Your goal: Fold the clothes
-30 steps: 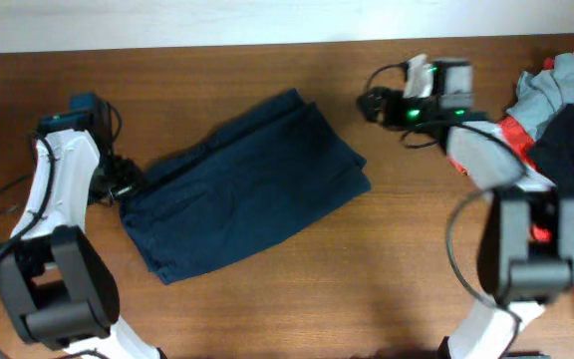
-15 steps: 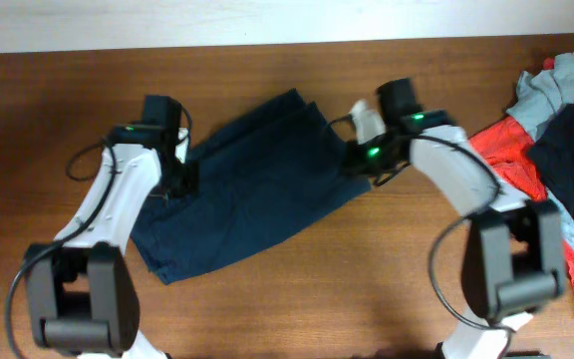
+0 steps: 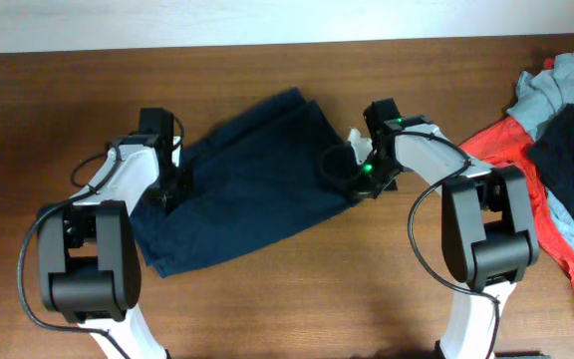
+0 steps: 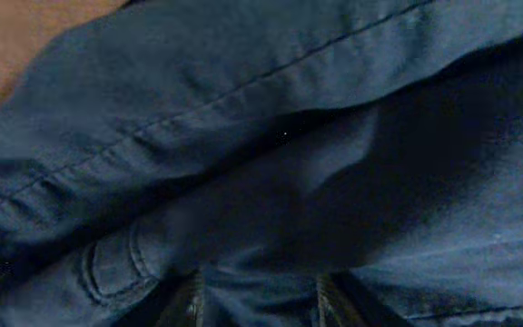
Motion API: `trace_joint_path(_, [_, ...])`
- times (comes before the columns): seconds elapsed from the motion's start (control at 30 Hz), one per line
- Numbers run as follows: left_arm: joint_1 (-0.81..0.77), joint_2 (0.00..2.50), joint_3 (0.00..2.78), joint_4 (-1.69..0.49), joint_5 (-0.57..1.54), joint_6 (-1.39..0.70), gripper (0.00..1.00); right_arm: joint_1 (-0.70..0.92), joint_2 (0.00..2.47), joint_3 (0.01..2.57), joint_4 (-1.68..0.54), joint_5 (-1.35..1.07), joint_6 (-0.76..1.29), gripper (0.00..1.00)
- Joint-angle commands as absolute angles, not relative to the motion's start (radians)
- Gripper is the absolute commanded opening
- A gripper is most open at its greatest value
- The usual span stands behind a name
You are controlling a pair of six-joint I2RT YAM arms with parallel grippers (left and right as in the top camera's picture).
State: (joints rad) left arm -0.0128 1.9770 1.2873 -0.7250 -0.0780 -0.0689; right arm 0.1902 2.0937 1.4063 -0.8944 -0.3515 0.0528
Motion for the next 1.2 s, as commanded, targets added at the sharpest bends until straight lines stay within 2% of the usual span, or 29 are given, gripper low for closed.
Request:
trace_joint_path(0.0, [-0.002,2.020,1.374,-0.703,-0.071,-0.065,0.47,0.189,2.117,1.383,-0.982,-0.224,0.148,0.04])
trace_joint_path(0.23, [-0.014,2.020,1.617,-0.727,-0.014,0.016,0.61,0.265,2.069,1.382,-1.071,-0.224,0.161,0.04])
trace_joint_path(0.3, [-0.015,2.020,1.687,-0.781,-0.014,0.025,0.62,0.281,2.036,1.382,-1.071,-0.224,0.167,0.04])
trace_joint_path(0.37, [-0.015,2.020,1.800,-0.922,-0.015,0.015,0.62,0.294,1.979,1.382,-1.071,-0.224,0.166,0.04])
trace_joint_path(0.5, [-0.002,2.019,2.000,-1.306,-0.015,-0.159,0.63,0.291,1.814,1.382,-1.052,-0.223,0.162,0.07])
trace_joint_path(0.53, [0.004,2.018,2.015,-1.356,-0.014,-0.188,0.63,0.289,1.793,1.382,-1.049,-0.223,0.158,0.12])
trace_joint_path(0.57, [0.020,2.012,2.025,-1.436,-0.014,-0.225,0.63,0.282,1.727,1.382,-1.036,-0.224,0.134,0.43])
trace_joint_path(0.6, [0.035,2.005,2.025,-1.472,-0.014,-0.236,0.63,0.276,1.684,1.382,-1.027,-0.223,0.124,0.67])
trace_joint_path(0.63, [0.052,1.999,2.025,-1.503,-0.014,-0.236,0.62,0.274,1.668,1.382,-1.024,-0.224,0.114,0.74])
trace_joint_path(0.67, [0.076,1.988,2.025,-1.539,-0.014,-0.235,0.62,0.268,1.627,1.382,-1.016,-0.223,0.092,0.87])
trace_joint_path(0.7, [0.102,1.973,2.025,-1.568,-0.014,-0.235,0.62,0.263,1.603,1.382,-1.010,-0.223,0.082,0.95])
trace_joint_path(0.77, [0.154,1.941,2.025,-1.607,-0.015,-0.235,0.62,0.252,1.568,1.382,-0.999,-0.223,0.082,1.00])
trace_joint_path(0.93, [0.303,1.786,1.983,-1.633,0.017,-0.216,0.63,0.222,1.570,1.382,-0.934,-0.229,0.086,0.99])
trace_joint_path(1.0, [0.342,1.725,1.931,-1.611,0.084,-0.180,0.67,0.222,1.579,1.382,-0.909,-0.231,0.086,0.99])
trace_joint_path(1.07, [0.376,1.668,1.841,-1.579,0.141,-0.157,0.78,0.222,1.584,1.382,-0.896,-0.232,0.086,0.99])
trace_joint_path(1.1, [0.390,1.642,1.766,-1.555,0.174,-0.151,0.87,0.222,1.584,1.382,-0.894,-0.231,0.086,0.99])
trace_joint_path(1.17, [0.398,1.626,1.633,-1.497,0.279,-0.102,0.94,0.222,1.584,1.382,-0.897,-0.231,0.086,0.99])
